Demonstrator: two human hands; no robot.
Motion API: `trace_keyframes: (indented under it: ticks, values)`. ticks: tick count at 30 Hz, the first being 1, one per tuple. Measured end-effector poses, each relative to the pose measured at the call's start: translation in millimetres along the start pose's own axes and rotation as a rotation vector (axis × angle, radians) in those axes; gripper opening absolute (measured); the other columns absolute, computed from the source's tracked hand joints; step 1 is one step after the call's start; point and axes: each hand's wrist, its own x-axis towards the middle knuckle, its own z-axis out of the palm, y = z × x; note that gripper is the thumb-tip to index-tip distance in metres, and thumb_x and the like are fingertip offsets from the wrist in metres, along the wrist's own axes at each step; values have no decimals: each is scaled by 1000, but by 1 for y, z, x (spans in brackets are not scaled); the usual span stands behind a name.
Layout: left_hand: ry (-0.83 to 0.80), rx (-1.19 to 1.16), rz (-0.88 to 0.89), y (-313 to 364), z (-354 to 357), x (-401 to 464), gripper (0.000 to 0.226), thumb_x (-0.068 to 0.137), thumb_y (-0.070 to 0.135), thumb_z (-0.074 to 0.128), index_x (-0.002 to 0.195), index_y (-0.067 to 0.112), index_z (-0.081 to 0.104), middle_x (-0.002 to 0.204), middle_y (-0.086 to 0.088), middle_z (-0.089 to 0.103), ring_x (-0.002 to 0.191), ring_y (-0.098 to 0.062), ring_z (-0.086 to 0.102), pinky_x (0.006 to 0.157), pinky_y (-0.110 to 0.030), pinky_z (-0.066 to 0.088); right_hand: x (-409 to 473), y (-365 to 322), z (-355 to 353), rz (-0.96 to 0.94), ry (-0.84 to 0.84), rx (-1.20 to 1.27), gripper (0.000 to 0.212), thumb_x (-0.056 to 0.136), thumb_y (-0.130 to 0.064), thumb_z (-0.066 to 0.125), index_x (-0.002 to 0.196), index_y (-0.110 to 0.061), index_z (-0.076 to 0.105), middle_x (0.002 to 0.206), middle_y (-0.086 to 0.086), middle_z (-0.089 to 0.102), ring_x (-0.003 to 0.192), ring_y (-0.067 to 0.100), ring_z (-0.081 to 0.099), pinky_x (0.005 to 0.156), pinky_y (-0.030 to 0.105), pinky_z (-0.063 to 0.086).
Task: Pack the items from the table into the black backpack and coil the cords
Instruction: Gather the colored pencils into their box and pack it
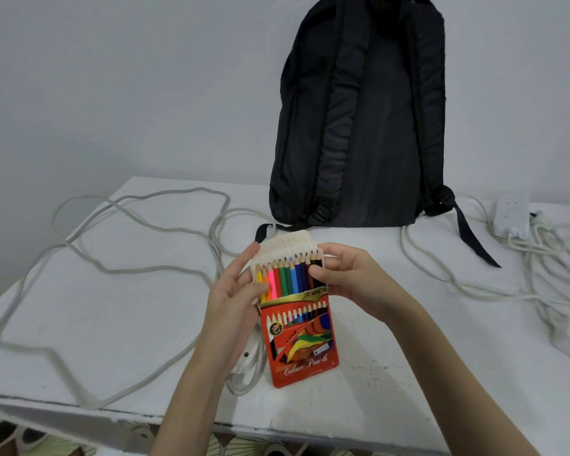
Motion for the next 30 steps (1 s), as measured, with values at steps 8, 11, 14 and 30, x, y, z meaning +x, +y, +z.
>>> trace_keyframes:
  ticks: [8,11,14,30]
  values:
    - [7,6,43,-4,2,-1,56,85,4,53,134,28,44,115,-5,67,95,-18,69,64,-29,59,-1,3,2,-33,2,-31,19,89,-15,58,107,-22,58,100,-3,73,93,14,69,71,26,58]
    - [7,-7,50,-6,3,-1,68,76,14,58,137,37,38,123,-7,62,97,-20,69,64,-30,59,-2,6,4,-56,26,-2,24,89,-14,59,110,-25,55,102,-3,72,94,14,69,73,28,59]
    - [20,41,48,-10,2,0,63,78,18,58,134,41,40,128,-7,59,98,-19,69,63,-29,57,-1,11,6,-80,64,41,32,89,-13,59,114,-31,51,102,-5,72,95,15,69,71,29,59]
    - [58,200,24,-21,3,2,31,92,11,53,118,25,61,111,6,66,92,-13,70,66,-27,58,0,30,11,-139,297,130,16,86,-31,58,100,-24,63,87,-8,71,86,14,69,68,23,56]
